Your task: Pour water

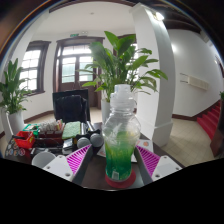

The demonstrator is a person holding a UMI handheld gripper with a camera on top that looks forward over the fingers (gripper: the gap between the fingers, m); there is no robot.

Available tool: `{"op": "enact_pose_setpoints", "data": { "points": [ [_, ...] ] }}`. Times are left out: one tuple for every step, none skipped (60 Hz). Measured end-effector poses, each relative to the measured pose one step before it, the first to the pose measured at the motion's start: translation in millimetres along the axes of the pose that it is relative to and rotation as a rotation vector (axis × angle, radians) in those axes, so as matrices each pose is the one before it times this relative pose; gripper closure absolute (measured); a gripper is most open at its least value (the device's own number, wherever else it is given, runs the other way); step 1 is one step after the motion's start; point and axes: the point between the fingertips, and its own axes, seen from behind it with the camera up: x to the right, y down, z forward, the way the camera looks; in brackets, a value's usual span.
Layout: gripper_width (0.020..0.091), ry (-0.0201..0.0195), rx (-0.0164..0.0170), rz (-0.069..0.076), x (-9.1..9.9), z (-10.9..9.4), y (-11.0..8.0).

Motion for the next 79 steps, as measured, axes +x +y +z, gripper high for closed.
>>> {"op": "enact_pose_setpoints", "data": {
  "points": [
    [0.0252,0.00226,0.00014,0.006,0.23,-0.72,-0.16],
    [0.0254,0.00246,0.00099,0.0046,0.05,-1.55,-0.47],
    [0.0254,0.00094,0.00245,0.0014,-0.4,-2.12,-0.59],
    [0.0252,0.00147,0.00131,-0.0007,1.28,-8.44,-1.9],
    [0.0255,-0.00029,0.00082,-0.0005,-2.21,-18.0,6.03],
    [0.0251,-0.0008,-0.00149,-0.0005,0.22,-2.94,0.81],
    [0.0249,-0.002,-0.00266,0.0005,-0.28,-3.53,0.77],
    [0.025,-0.004,-0.00185,-0.0007,-0.62,-4.01,0.72],
    [0.0249,-0.00504,-0.00038,-0.001,-0.67,-4.03,0.4],
    [0.0245,-0.0065,0.00168,-0.0002,-1.05,-4.02,-0.1],
    [0.0243,-0.00595,-0.00132,0.0029,-3.3,-7.33,-0.95],
    [0.0246,-0.01033,-0.00013,0.0027,-8.21,-24.22,5.15],
    [0.0246,-0.01291,-0.00129,0.0007,-2.98,-3.54,0.65],
    [0.0249,-0.01276,0.00027,0.002,-2.76,-4.56,-0.52],
    [0.0248,-0.01185,0.0024,0.0035,-2.78,-4.5,-1.11],
    [0.025,-0.01273,0.0036,0.0038,-3.43,-4.44,-1.41],
    [0.025,-0.00963,0.00132,0.0044,-4.64,-7.92,-3.4],
    [0.025,-0.01022,0.00763,-0.0005,-9.45,-22.64,0.21],
    [0.0249,-0.00834,0.00861,-0.0022,-2.65,-4.38,-2.44],
    [0.0248,-0.00572,0.01074,-0.0032,-2.16,-4.61,-3.21],
    [0.0249,-0.00427,0.01054,-0.0041,-1.84,-4.52,-3.26],
    [0.025,-0.00367,0.00844,-0.0055,-1.51,-4.4,-3.1],
    [0.0251,-0.00144,0.00262,-0.0047,-1.67,-6.44,-5.76],
    [0.0251,0.00237,0.00237,-0.0059,-7.79,-22.22,-2.96],
    [0.0252,0.0002,-0.00003,-0.0041,-1.34,-3.51,-0.6],
    [0.0251,-0.00136,-0.00212,-0.0046,-1.05,-3.54,-0.67],
    [0.0248,-0.00348,-0.0014,-0.0068,-1.45,-3.49,-0.84],
    [0.0249,-0.00478,0.00092,-0.0076,-1.66,-3.5,-1.33],
    [0.0251,-0.00523,0.00239,-0.0062,-1.81,-3.31,-1.72],
    [0.0254,-0.00291,-0.00069,-0.0053,-2.7,-6.41,-4.3],
    [0.0253,-0.00258,0.00136,-0.0015,-8.06,-21.14,-6.86],
    [0.0253,-0.00501,0.00626,-0.001,-2.66,-4.05,-1.99],
    [0.0254,-0.00515,0.00774,-0.0009,-2.46,-3.57,-2.66],
    [0.0252,-0.00567,0.00822,-0.0009,-2.39,-3.45,-2.8],
    [0.0254,-0.00627,0.00723,0.0003,-2.31,-3.27,-2.52],
    [0.0253,-0.00585,0.00717,0.0009,-2.42,-3.47,-2.26],
    [0.0253,-0.00602,0.00792,0.0025,-3.46,-0.13,-2.76],
    [0.0255,-0.00604,0.00523,0.0013,-7.28,-16.21,-7.43],
    [0.0256,-0.00884,0.0079,0.0017,-2.85,-2.93,-2.43],
    [0.0252,-0.00911,0.00672,0.0012,-2.77,-2.39,-2.0],
    [0.0253,-0.00877,0.004,0.0012,-2.46,-2.64,-1.46],
    [0.0254,-0.00741,0.00125,-0.001,-2.3,-2.35,-0.88],
    [0.0255,-0.00459,0.00198,-0.0027,-3.55,1.82,1.72],
    [0.0251,-0.00302,-0.00229,-0.0039,-6.01,-10.77,-3.31],
    [0.025,-0.00411,-0.00001,-0.0023,-1.19,-1.3,-0.86],
    [0.025,-0.00368,0.00139,-0.0014,-1.0,-1.2,-0.94],
    [0.025,-0.00294,0.00187,-0.0015,-1.15,-1.04,-0.65],
    [0.0251,-0.00264,0.00131,-0.0022,-0.93,-1.02,-0.53],
    [0.025,-0.00169,0.00273,-0.0034,-3.03,1.47,1.91],
    [0.025,-0.00313,-0.00158,-0.0047,-1.31,-1.52,-0.32],
    [0.025,-0.00139,-0.0035,-0.005,-4.8,-6.96,-0.85],
    [0.025,-0.00312,-0.0019,-0.0057,-1.09,-1.77,0.18],
    [0.025,-0.00241,-0.00207,-0.0041,-0.77,-1.12,0.16],
    [0.0251,-0.00149,-0.00272,-0.0019,-0.61,-1.02,0.55],
    [0.0251,-0.00059,-0.00247,-0.0011,-0.25,-0.79,0.6],
    [0.0255,-0.00155,-0.00059,-0.0014,0.0,2.04,1.79],
    [0.0254,-0.00012,-0.00137,-0.0007,-2.35,-3.01,0.14],
    [0.0253,-0.00227,-0.00111,-0.0004,-0.61,-0.33,0.36],
    [0.0255,-0.00265,-0.00244,0.0004,-0.46,-0.31,0.58],
    [0.0253,-0.00283,-0.00285,0.0003,-0.5,-0.31,0.7],
    [0.0256,-0.00246,-0.00326,0.0006,-0.54,-0.14,0.71],
    [0.0255,-0.00195,-0.00356,0.0005,-0.41,-0.04,0.74],
    [0.0253,-0.00147,-0.00264,0.0011,0.01,1.54,2.72],
    [0.0252,0.00064,-0.00498,0.001,-1.22,-1.63,2.05],
    [0.0252,-0.00058,-0.00461,-0.0003,-0.21,-0.44,0.87],
    [0.0254,0.0001,-0.00427,-0.001,0.13,-0.37,1.23],
    [0.0254,0.00045,-0.00352,-0.0012,0.22,-0.34,0.85],
    [0.0254,0.00095,-0.00308,-0.0008,0.41,-0.06,0.82],
    [0.0254,0.0005,-0.00159,0.0001,1.68,2.97,2.37],
    [0.0254,0.00074,-0.00335,-0.0007,-0.38,0.2,0.99],
    [0.0254,0.00066,-0.00343,-0.0015,-0.49,-0.31,1.04],
    [0.0255,0.00041,-0.00257,-0.0006,0.88,1.24,0.58],
    [0.0254,-0.00031,-0.00181,-0.0006,-0.32,0.19,0.68],
    [0.0253,-0.00115,-0.00061,0.0008,-0.46,0.36,0.41],
    [0.0255,-0.00164,-0.00093,0.0006,-0.56,0.39,0.46],
    [0.0256,-0.00073,-0.00198,-0.0006,-0.38,0.35,0.52],
    [0.0256,-0.00097,-0.00163,-0.0004,1.44,1.52,0.49],
    [0.0254,0.00288,-0.00323,-0.0023,0.51,0.08,1.0],
    [0.0255,0.00287,-0.00261,-0.002,0.49,0.13,1.18]
  ]
}}
